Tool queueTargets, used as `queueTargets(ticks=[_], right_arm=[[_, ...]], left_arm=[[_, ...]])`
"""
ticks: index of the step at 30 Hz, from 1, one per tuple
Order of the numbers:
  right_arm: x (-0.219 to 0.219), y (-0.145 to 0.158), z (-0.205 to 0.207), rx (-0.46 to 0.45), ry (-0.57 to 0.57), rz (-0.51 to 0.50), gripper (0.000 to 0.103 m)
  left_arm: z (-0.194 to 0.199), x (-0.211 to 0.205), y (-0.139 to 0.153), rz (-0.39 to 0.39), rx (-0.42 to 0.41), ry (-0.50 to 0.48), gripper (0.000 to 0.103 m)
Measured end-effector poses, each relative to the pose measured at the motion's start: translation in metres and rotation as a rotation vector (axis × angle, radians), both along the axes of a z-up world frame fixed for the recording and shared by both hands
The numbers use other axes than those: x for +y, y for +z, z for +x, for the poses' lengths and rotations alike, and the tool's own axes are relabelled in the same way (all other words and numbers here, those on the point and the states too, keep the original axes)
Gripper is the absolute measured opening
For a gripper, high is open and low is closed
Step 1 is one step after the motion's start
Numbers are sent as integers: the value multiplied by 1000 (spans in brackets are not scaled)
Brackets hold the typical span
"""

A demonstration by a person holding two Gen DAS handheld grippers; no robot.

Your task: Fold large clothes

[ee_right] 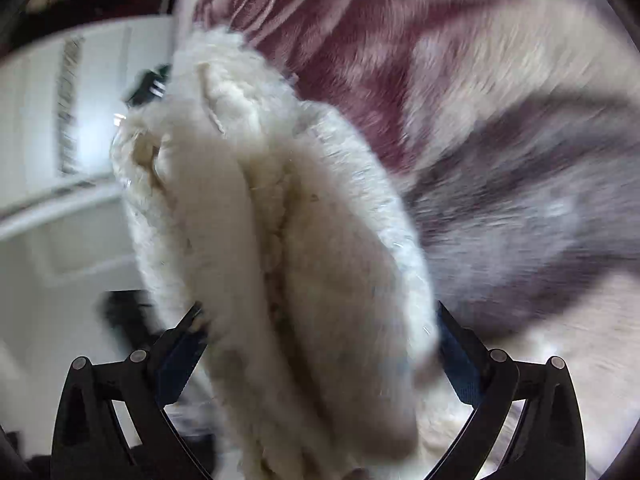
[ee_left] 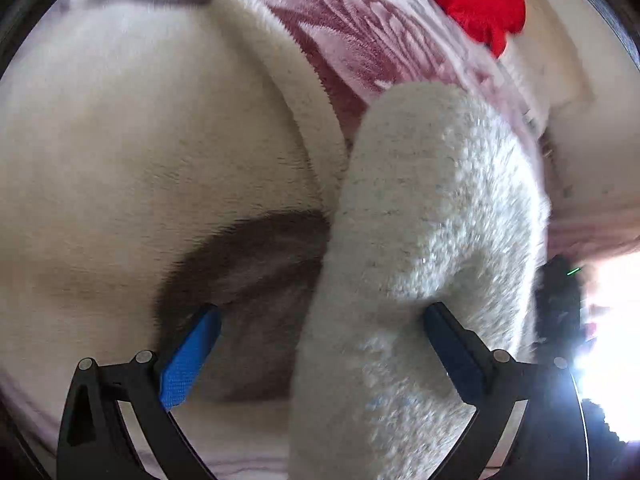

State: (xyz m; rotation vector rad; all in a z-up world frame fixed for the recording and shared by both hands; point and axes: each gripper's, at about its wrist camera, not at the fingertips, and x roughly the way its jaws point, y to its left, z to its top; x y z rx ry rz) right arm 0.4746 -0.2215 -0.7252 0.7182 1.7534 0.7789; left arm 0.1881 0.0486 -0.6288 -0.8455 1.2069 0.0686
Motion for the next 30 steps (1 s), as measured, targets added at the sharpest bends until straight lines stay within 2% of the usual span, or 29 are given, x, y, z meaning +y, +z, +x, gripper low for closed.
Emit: queueTargets(ticks=[1,4,7,8,11,20,22,24,26,27,29,30], right_arm=[[0,-7,0,23,-9,63,103],[-4,-15,0,51,3,163,103],[-7,-16,-1,47,31,190,103],[-6,-14,-2,37,51,185,103],[12,-6,-1,1,108,165,103],[-22,7,-12,-7,22,187,103],[-14,14,-18,-66,48,123,103],[8,12,-21,-123,153,4,103],[25,-5,-22,-95,257,-45,103],[26,-14,-21,-59,256,-42,103],[15,-27,-13,22,171,11,103],[8,-28,-12,39,116,30,96]], left_arm=[[1,2,-2,-30,-12,7,103],[2,4,-3,-113,-82,3,103],[13,-5,3,-187,-138,-33,103],[18,-10,4,-180,-138,-58,103],[43,-38,11,-52,-114,-175,103],[69,-48,18,17,-81,-215,103],[71,-48,14,23,-83,-212,103],[74,-52,14,25,-94,-215,103],[76,-51,11,23,-98,-218,103],[75,-49,10,15,-102,-214,103],[78,-48,12,-7,-109,-199,102],[77,-46,15,-10,-115,-200,102]])
